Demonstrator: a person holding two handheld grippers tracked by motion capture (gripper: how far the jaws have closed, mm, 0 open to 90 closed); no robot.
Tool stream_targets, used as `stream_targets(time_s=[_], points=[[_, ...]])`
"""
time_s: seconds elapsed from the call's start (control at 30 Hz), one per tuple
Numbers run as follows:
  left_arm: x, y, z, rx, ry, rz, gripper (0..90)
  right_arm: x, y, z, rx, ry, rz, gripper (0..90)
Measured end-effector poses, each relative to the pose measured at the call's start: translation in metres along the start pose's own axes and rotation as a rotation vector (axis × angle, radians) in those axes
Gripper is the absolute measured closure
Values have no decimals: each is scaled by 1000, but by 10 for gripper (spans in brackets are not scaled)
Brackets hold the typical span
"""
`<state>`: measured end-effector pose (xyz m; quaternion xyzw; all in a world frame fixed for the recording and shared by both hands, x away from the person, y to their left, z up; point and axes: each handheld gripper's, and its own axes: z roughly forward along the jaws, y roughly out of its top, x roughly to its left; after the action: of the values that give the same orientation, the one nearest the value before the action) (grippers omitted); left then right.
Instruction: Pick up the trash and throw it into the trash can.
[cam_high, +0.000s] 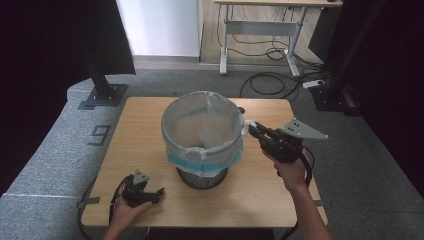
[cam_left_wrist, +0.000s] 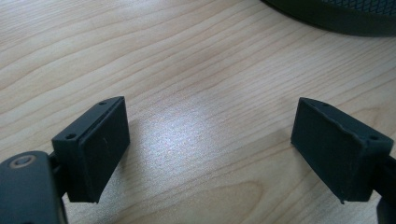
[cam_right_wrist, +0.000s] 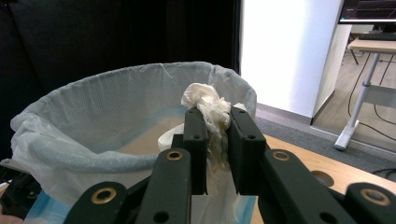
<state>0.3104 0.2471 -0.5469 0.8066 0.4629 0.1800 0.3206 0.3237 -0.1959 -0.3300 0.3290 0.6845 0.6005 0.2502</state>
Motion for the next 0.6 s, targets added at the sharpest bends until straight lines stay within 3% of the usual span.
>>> stream_targets(time_s=[0.6], points=[[0, 0, 0, 1, -1, 2, 116, 10, 9, 26, 15, 39, -23, 783]])
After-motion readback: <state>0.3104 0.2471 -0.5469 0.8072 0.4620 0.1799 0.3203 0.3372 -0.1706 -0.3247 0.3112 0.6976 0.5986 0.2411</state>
